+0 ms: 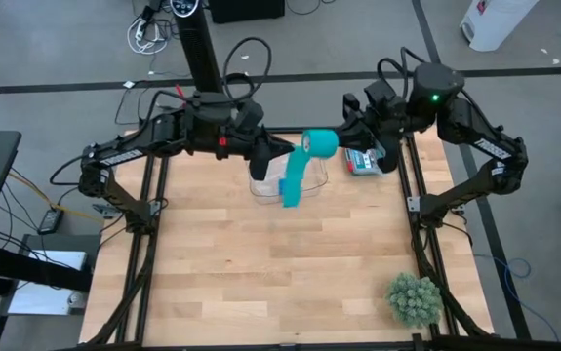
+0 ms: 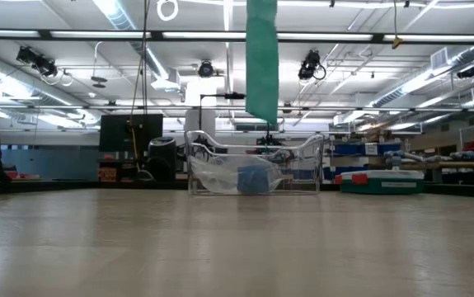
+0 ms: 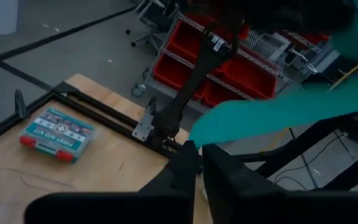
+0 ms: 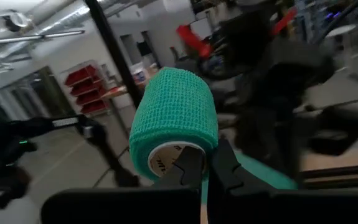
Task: Roll bandage
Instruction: Roll the sky blue bandage
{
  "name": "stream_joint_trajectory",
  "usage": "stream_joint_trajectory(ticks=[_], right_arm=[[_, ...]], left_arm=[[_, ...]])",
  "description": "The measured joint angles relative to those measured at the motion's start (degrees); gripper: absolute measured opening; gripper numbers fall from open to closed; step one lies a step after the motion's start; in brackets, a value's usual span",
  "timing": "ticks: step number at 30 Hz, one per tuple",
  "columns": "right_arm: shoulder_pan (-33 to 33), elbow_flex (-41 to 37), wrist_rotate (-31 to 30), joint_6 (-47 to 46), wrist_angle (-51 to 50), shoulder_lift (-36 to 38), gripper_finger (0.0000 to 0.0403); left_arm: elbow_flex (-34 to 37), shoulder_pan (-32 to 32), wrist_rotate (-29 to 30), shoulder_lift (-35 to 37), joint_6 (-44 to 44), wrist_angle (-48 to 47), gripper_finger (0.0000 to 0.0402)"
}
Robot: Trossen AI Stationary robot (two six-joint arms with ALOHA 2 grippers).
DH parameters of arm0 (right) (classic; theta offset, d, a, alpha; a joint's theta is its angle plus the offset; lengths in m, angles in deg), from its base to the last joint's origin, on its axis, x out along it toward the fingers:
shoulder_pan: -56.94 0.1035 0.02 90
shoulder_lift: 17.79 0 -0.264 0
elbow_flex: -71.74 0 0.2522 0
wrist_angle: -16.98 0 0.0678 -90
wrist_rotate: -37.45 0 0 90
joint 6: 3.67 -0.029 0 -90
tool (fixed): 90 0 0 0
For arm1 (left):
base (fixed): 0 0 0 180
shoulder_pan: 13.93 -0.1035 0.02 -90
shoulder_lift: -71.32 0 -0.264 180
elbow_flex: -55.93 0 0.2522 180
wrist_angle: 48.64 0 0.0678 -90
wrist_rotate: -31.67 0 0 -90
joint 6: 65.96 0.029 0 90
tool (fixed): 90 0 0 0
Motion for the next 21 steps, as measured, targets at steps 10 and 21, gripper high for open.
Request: stream_joint_trajectory(ticks=[10, 21], right_arm=[[2.6, 0.0, 2.9, -8.2, -4.8, 0.0, 0.0], [2.3, 0.0, 10.0, -14.8, -7.4, -0.2, 0.0]], left_arm=[[-0.1, 0.0, -1.9, 0.1, 1.1, 1.4, 0.0066], [-6.6, 1.4, -2.5, 0.3, 8.5, 1.3, 0.0066]])
